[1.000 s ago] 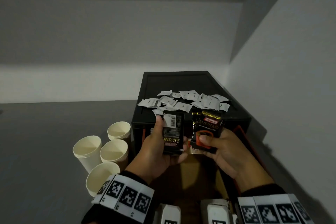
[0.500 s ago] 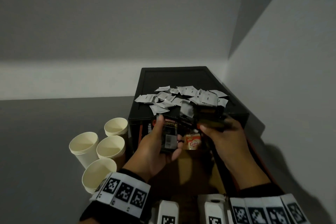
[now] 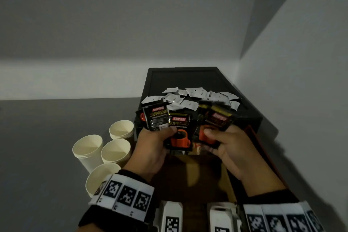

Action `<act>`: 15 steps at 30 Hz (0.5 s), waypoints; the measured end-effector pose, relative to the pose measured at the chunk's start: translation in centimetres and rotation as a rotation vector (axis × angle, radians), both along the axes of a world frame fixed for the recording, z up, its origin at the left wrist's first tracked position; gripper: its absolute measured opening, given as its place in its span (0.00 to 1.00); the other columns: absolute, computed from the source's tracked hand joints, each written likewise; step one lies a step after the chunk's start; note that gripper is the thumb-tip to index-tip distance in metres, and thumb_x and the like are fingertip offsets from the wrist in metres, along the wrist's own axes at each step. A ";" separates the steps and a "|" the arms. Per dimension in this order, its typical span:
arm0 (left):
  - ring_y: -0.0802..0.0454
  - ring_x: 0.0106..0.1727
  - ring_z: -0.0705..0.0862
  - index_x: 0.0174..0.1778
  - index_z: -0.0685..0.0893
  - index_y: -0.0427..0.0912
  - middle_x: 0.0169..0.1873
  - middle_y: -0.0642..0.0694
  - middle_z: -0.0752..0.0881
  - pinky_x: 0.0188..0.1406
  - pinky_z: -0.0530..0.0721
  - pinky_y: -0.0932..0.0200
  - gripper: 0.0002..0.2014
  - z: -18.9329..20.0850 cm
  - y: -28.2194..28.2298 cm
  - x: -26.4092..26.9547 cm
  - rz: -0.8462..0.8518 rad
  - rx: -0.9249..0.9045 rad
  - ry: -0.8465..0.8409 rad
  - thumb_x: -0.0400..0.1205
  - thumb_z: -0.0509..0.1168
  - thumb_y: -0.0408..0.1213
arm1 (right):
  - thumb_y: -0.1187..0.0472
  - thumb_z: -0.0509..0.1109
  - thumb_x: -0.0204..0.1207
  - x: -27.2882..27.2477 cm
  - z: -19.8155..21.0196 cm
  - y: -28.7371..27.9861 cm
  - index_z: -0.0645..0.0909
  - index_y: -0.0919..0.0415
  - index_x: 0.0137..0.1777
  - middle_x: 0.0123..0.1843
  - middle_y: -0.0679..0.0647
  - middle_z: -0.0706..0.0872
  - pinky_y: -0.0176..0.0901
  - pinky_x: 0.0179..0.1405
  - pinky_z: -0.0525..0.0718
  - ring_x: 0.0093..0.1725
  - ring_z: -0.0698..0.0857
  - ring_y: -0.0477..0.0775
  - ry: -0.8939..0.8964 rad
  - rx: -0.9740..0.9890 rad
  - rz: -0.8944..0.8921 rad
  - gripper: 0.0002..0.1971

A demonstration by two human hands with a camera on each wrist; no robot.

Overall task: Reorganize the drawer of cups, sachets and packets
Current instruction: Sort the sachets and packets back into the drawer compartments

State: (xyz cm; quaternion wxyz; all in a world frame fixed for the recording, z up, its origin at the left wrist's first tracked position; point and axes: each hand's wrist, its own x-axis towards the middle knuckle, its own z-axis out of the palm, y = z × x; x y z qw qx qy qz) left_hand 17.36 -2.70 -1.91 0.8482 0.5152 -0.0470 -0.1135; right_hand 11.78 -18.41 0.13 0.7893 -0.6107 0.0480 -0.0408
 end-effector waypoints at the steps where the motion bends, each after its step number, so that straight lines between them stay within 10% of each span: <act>1: 0.37 0.50 0.88 0.60 0.80 0.33 0.49 0.35 0.89 0.45 0.88 0.41 0.16 0.1 -0.5 -0.3 -0.022 0.008 -0.019 0.77 0.61 0.20 | 0.74 0.65 0.75 0.0 -0.1 0.5 0.81 0.55 0.48 0.45 0.52 0.88 0.44 0.41 0.80 0.49 0.85 0.52 0.049 -0.028 0.032 0.12; 9: 0.43 0.44 0.87 0.53 0.84 0.40 0.45 0.40 0.89 0.43 0.84 0.49 0.28 0.2 -1.2 -0.4 -0.069 -0.084 0.154 0.79 0.54 0.61 | 0.76 0.66 0.74 0.3 -0.6 -0.5 0.77 0.53 0.58 0.53 0.51 0.88 0.44 0.41 0.78 0.53 0.85 0.51 0.089 -0.033 -0.092 0.19; 15: 0.43 0.39 0.87 0.54 0.81 0.37 0.40 0.38 0.88 0.32 0.85 0.52 0.17 0.2 -1.8 -0.9 -0.105 -0.050 0.183 0.85 0.54 0.46 | 0.77 0.65 0.74 0.1 -0.8 -0.2 0.82 0.60 0.52 0.47 0.57 0.90 0.56 0.50 0.84 0.52 0.87 0.61 0.056 -0.002 0.028 0.14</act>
